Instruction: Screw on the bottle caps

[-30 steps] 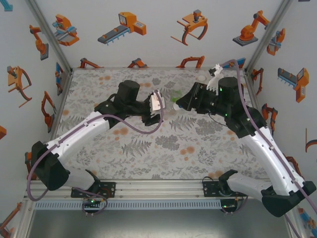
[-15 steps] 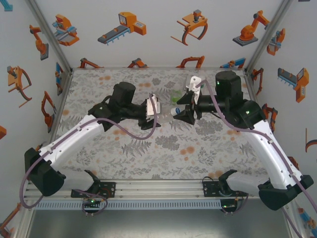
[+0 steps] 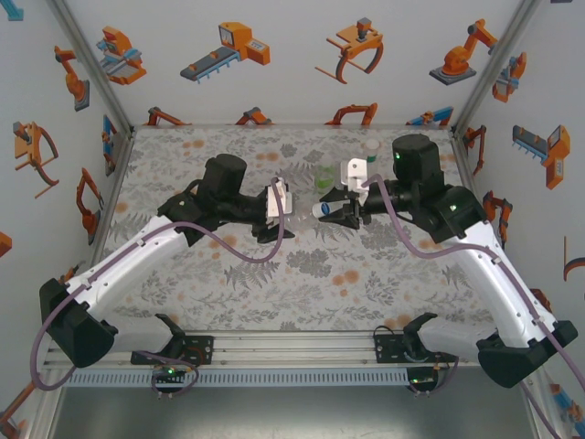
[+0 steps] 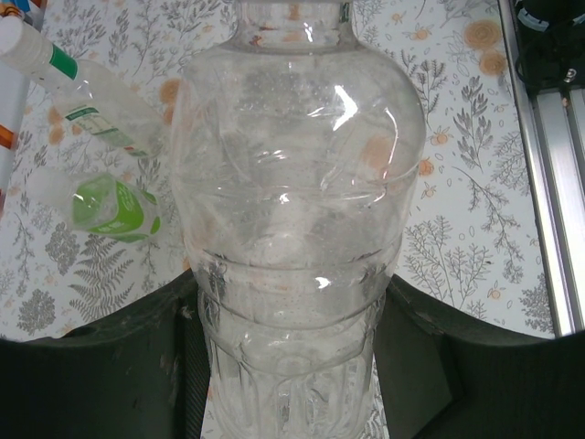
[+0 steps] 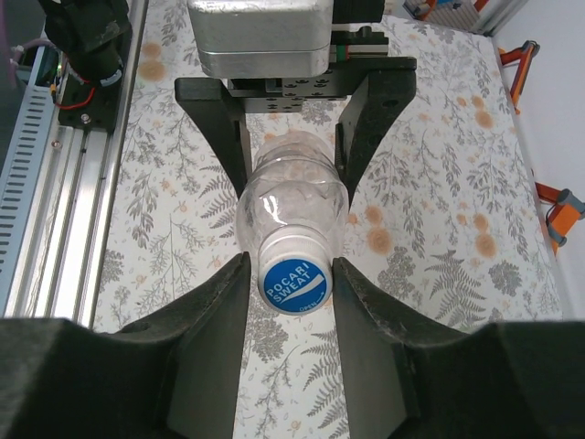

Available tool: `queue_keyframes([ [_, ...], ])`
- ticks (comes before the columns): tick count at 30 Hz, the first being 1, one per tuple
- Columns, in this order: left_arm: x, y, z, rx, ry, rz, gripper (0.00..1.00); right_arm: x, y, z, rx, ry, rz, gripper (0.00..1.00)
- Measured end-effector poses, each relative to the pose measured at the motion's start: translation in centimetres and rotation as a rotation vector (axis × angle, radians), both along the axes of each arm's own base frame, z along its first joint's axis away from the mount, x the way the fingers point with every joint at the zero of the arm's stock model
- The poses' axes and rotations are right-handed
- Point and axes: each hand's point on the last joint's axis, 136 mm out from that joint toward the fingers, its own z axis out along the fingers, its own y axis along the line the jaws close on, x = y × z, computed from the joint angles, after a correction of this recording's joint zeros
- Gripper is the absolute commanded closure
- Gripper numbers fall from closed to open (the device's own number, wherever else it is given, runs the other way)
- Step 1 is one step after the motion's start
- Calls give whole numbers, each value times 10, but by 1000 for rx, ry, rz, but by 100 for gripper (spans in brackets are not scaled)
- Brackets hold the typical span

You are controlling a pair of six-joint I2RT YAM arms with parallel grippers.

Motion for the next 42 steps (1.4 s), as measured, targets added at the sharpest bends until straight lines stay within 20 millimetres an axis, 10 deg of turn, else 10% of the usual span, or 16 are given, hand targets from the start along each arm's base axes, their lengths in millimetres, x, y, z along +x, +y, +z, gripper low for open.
queue_keyframes([
  [9,0,0,0,1,-5,-3,100,0,0,1,2,-14,4,100],
  [16,5,2,-4,13,-5,28,100,14,4,-2,32,114,-96,100],
  [35,43,-10,-21,27,-47,162,100,88,-49,-60,451,1368,-1118,100],
  [42,46,-11,-20,21,-61,172,52,93,-57,-68,510,1458,-1209,100],
])
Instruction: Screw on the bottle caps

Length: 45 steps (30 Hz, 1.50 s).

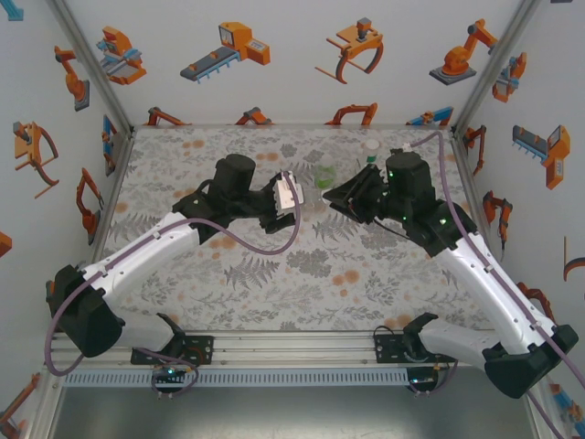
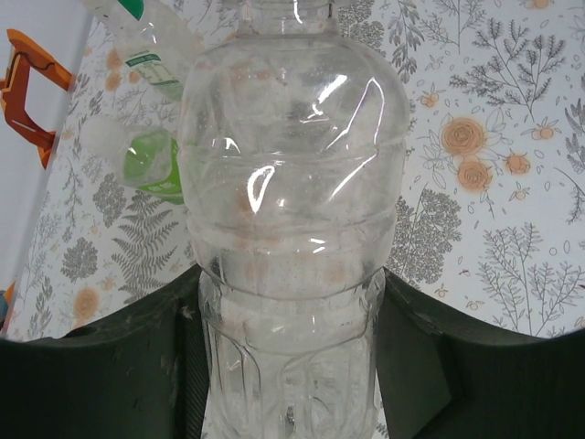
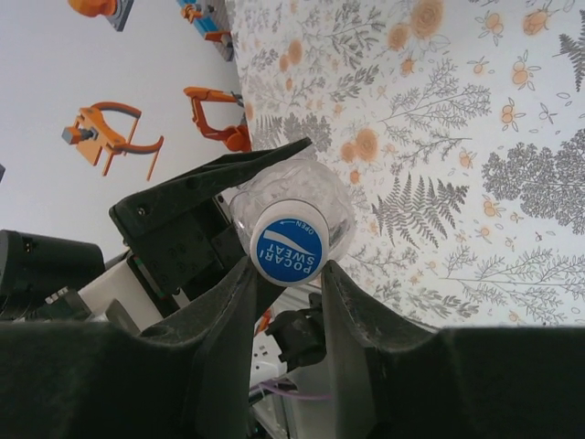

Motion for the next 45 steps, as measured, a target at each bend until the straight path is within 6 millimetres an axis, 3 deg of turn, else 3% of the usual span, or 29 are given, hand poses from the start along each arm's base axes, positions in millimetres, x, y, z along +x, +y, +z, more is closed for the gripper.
queue_keyframes([
  [2,1,0,0,1,-1,3,45,2,0,-2,-12,2,-6,100],
  [5,2,1,0,2,-2,11,21,8,0,-4,-46,-1,-5,100],
  [7,3,0,4,-14,-7,10,14,12,0,-9,-84,0,1,100],
  [11,2,0,11,-34,-20,9,11,18,0,-21,-169,5,22,100],
  [18,0,4,20,-49,-34,23,10,33,-2,-25,-328,-63,70,100],
  [28,8,13,10,-34,4,95,11,49,-9,-64,-558,-77,153,100],
  [40,77,68,10,-146,256,505,16,56,3,-88,-636,-81,274,100],
  [45,137,113,9,-173,427,768,20,57,6,-87,-638,-97,291,100],
])
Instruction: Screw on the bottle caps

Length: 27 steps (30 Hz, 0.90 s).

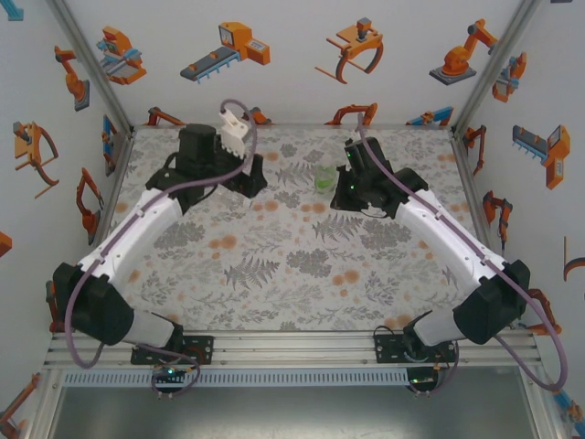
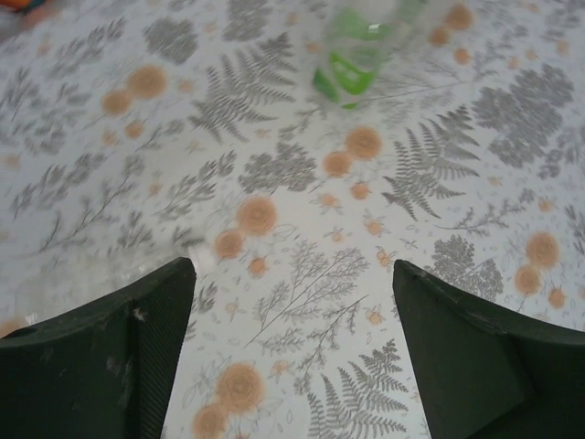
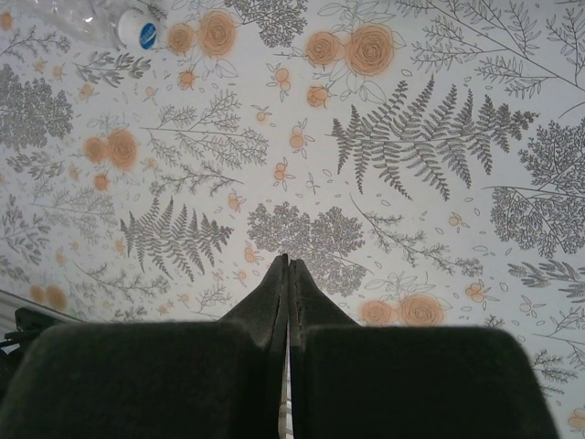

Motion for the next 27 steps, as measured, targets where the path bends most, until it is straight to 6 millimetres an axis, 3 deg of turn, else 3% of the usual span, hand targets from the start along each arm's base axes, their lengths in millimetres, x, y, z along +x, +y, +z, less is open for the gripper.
queue_keyframes([
  [5,46,46,-23,27,130,173,21,-1,1,0,2,1,11,100],
  [8,58,58,-51,114,180,164,13,-1,2,0,4,1,15,100],
  [15,67,71,-114,276,265,-29,4,-3,7,1,23,6,36,100],
  [21,92,89,-135,265,272,-114,2,-7,9,-3,33,26,51,100],
  [27,94,81,-153,237,311,-238,2,-10,7,-13,24,48,49,100],
])
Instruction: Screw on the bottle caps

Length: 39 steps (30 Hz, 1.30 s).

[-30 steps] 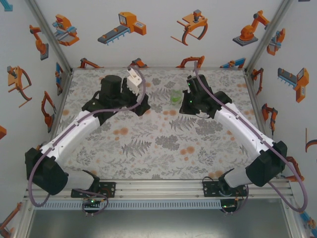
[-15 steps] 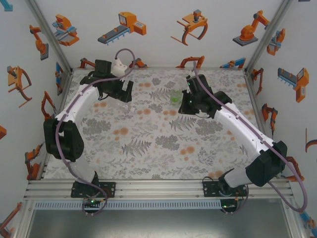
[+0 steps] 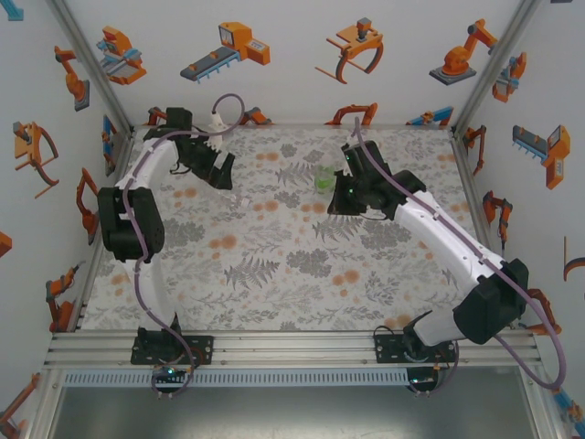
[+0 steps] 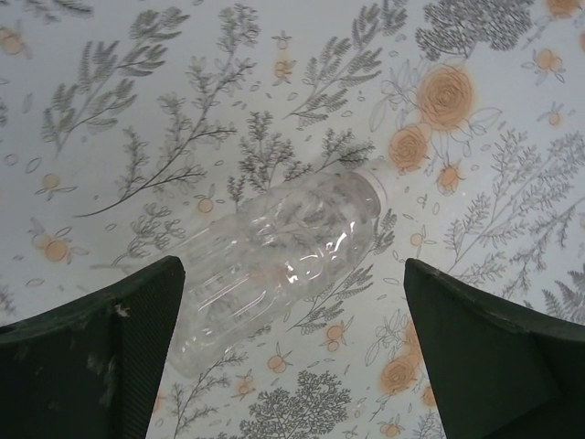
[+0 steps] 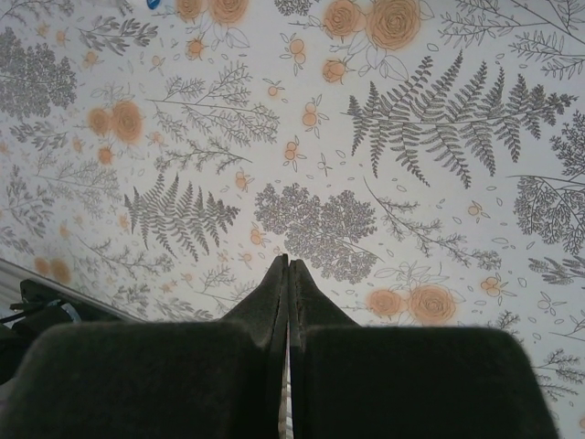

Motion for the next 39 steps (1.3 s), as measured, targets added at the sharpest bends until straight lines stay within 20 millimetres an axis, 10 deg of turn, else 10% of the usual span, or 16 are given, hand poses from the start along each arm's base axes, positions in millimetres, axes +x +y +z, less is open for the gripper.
queue_keyframes([
  [20,-101,6,-56,100,245,-54,18,0,11,-8,34,35,25,100],
  [30,-94,11,-65,178,200,27,26,2,14,-6,56,31,27,100],
  [39,-89,16,-69,222,185,51,43,2,17,-4,79,36,17,78],
])
